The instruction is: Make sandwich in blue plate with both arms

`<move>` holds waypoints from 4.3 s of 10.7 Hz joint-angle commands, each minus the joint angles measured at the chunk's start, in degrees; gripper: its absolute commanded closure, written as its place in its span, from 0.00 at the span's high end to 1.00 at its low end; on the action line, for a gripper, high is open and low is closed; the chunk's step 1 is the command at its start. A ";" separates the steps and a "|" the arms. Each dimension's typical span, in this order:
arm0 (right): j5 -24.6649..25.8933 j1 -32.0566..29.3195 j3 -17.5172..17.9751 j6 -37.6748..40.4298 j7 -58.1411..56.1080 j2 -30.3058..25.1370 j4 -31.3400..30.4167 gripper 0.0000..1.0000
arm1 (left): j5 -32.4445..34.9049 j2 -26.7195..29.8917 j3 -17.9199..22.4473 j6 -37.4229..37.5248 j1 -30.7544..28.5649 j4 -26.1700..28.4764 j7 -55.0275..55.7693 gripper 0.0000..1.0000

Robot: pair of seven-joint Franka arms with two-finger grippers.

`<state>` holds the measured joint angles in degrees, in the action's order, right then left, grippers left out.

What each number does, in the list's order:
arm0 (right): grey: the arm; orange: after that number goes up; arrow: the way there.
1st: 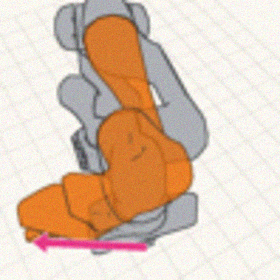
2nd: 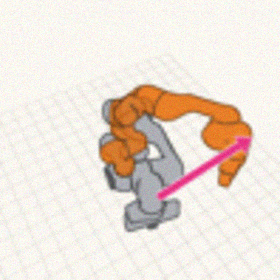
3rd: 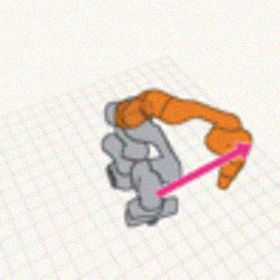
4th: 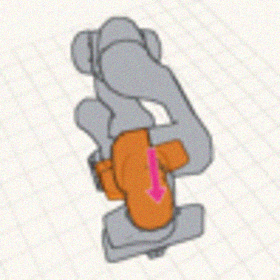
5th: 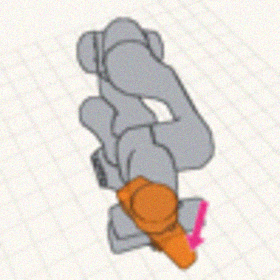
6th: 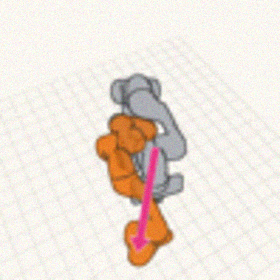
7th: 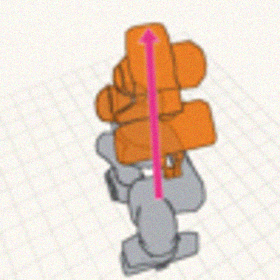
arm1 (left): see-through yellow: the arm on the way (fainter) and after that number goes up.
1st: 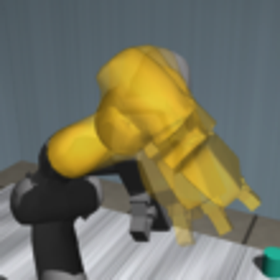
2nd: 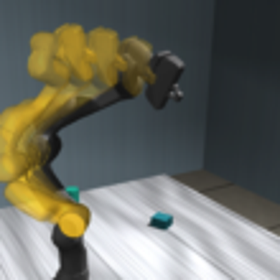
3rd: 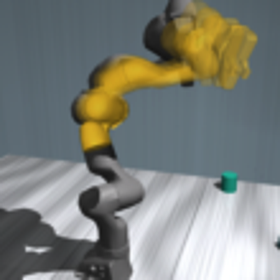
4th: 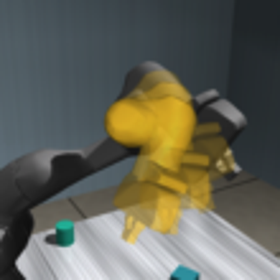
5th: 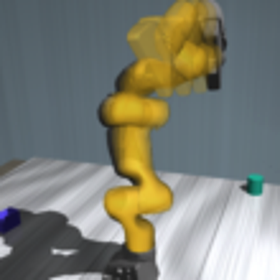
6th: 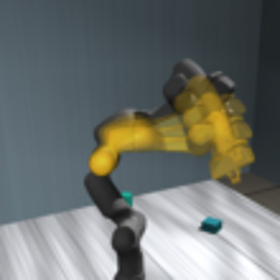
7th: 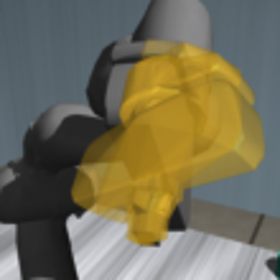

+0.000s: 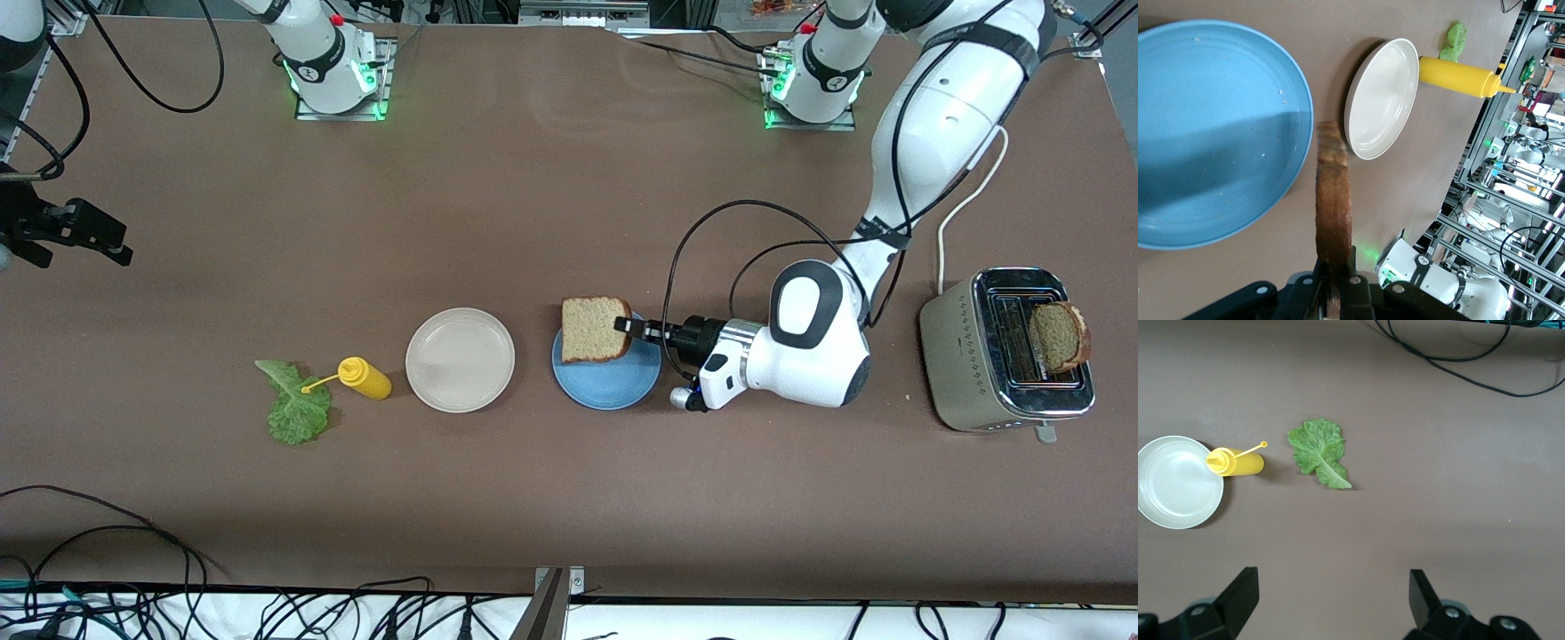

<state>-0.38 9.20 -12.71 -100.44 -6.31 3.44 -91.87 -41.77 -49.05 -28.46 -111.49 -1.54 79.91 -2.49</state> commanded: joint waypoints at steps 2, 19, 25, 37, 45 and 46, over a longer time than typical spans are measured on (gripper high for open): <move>1.00 0.12 0.14 1.04 0.59 0.16 0.99 1.00 | -2.79 -2.63 2.43 0.04 -0.31 -1.51 -8.21 0.00; 1.00 0.12 0.23 1.04 0.59 0.16 0.99 1.00 | 11.04 0.51 4.20 -2.33 -4.44 -1.16 -25.56 1.00; 1.00 0.21 0.23 1.04 0.59 0.16 0.90 1.00 | 37.50 16.23 4.20 9.35 -6.02 -1.07 -13.70 1.00; 0.91 -0.05 -0.03 1.56 0.07 0.07 1.08 1.00 | 49.68 35.34 4.02 27.20 -8.40 -1.16 -5.25 1.00; 0.30 -1.62 0.50 3.41 0.24 3.13 1.78 1.00 | 41.31 47.44 23.80 25.36 6.62 11.30 -5.87 1.00; 0.29 -2.16 0.41 4.28 0.07 4.63 1.61 1.00 | 41.59 48.51 23.80 23.70 6.89 12.63 -6.04 1.00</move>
<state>-0.38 8.99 -11.88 -98.13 -6.23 4.23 -91.38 -0.84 -6.85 -5.81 -84.47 2.63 85.16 -8.37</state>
